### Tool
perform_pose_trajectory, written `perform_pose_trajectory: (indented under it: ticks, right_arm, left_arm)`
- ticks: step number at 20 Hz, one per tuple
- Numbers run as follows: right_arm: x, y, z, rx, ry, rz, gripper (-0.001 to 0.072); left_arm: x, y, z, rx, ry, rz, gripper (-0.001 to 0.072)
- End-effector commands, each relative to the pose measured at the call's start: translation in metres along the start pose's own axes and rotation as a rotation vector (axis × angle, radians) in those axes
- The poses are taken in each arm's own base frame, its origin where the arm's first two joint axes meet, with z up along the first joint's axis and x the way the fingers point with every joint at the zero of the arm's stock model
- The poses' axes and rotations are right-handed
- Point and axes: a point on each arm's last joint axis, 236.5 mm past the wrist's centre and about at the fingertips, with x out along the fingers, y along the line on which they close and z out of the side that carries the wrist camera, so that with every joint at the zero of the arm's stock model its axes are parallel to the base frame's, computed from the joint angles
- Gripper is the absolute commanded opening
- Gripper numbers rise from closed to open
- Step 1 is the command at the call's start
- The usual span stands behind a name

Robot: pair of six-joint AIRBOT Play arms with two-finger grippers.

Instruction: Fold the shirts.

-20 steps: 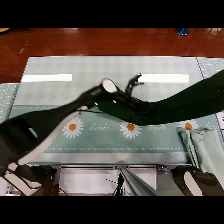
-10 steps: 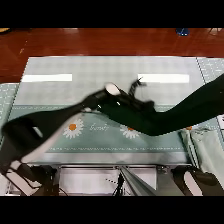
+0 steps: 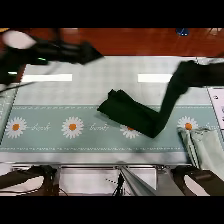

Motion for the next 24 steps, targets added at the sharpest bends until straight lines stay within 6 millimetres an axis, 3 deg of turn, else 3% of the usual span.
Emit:
perform_pose_trajectory:
  ticks: [1,4,7,8,9,10,12,13,15,18,19,21,22,23,24]
  right_arm:
    - [0.086,0.041,-0.003,-0.051,0.077,0.062,0.003]
    - [0.164,0.066,-0.034,-0.085,0.191,0.084,0.0031]
    - [0.227,0.093,-0.067,-0.056,0.262,0.121,0.0035]
    - [0.243,0.103,-0.073,-0.037,0.259,0.144,0.0165]
    - [0.253,0.11,-0.074,-0.014,0.252,0.163,0.0381]
    - [0.256,0.114,-0.074,0.007,0.246,0.178,0.0446]
    - [0.245,0.101,-0.066,-0.007,0.246,0.16,0.0446]
    - [0.23,0.082,-0.062,-0.042,0.258,0.118,0.0446]
    - [0.188,0.018,-0.053,-0.136,0.298,-0.054,0.0448]
    - [0.089,-0.111,-0.042,-0.223,0.375,-0.436,0.0468]
    - [0.059,-0.144,-0.045,-0.193,0.394,-0.52,0.0468]
    - [0.023,-0.189,-0.075,-0.001,0.405,-0.535,0.05]
    - [0.02,-0.198,-0.098,0.114,0.404,-0.487,0.0503]
    - [0.024,-0.198,-0.126,0.223,0.41,-0.412,0.0587]
    - [0.033,-0.191,-0.156,0.323,0.421,-0.313,0.0601]
  left_arm:
    - [-0.09,0.004,0.028,0.049,-0.118,0.099,0.0026]
    - [-0.134,-0.005,0.035,0.081,-0.185,0.142,0.0026]
    - [-0.153,-0.018,0.032,0.109,-0.201,0.153,0.0027]
    - [-0.154,-0.02,0.03,0.113,-0.195,0.151,0.0027]
    - [-0.153,-0.022,0.027,0.114,-0.183,0.147,0.0027]
    - [-0.153,-0.022,0.025,0.114,-0.174,0.146,0.0027]
    - [-0.154,-0.013,0.023,0.118,-0.166,0.179,0.0027]
    - [-0.155,-0.004,0.021,0.126,-0.155,0.217,0.0028]
    - [-0.16,0.019,0.016,0.144,-0.123,0.315,0.0028]
    - [-0.168,0.043,0.011,0.164,-0.089,0.422,0.0028]
    - [-0.171,0.049,0.009,0.155,-0.083,0.453,0.0028]
    - [-0.176,0.061,0.007,0.143,-0.071,0.503,0.0028]
    - [-0.178,0.065,0.006,0.141,-0.067,0.522,0.0028]
    - [-0.18,0.067,0.005,0.143,-0.063,0.532,0.0028]
    - [-0.18,0.068,0.005,0.144,-0.062,0.537,0.0028]
